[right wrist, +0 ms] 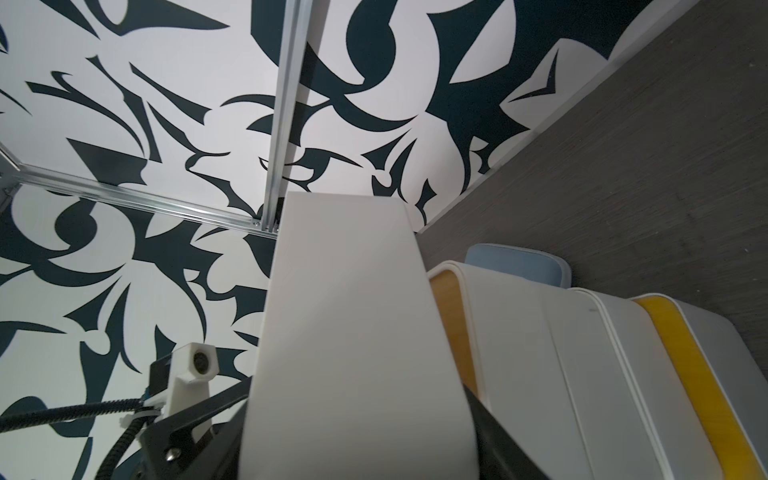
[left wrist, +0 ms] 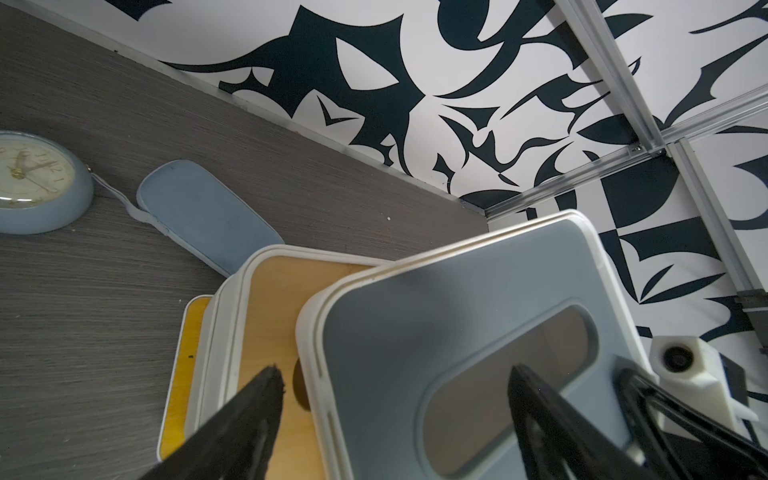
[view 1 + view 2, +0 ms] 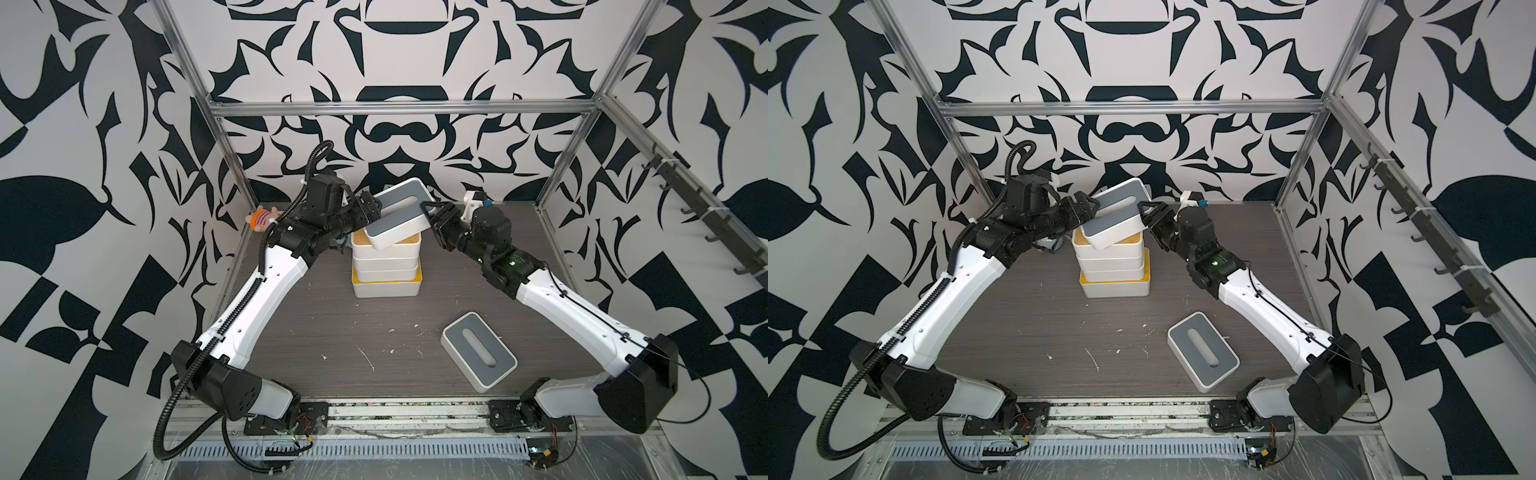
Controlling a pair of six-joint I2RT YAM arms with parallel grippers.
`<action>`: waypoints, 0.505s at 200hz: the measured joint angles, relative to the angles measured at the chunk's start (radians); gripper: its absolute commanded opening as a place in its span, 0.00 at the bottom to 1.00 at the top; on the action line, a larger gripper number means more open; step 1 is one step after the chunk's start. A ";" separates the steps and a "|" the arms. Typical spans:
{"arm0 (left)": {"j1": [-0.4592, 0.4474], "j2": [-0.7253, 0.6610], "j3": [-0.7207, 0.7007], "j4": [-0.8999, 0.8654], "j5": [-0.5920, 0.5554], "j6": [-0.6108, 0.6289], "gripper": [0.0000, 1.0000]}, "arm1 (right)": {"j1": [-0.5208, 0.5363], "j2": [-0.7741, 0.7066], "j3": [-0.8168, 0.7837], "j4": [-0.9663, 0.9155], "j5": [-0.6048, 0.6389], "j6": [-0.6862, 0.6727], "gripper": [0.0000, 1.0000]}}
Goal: Stack the tissue boxes
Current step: Place the tissue box at the tissue box.
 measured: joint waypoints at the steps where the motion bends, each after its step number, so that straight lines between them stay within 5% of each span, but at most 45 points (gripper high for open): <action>1: 0.000 0.000 0.000 0.000 0.000 0.000 0.89 | 0.000 0.000 -0.001 -0.001 0.000 0.000 0.70; 101: -0.034 0.021 0.028 -0.023 -0.067 0.033 0.78 | 0.000 -0.001 -0.033 -0.066 0.000 -0.025 0.84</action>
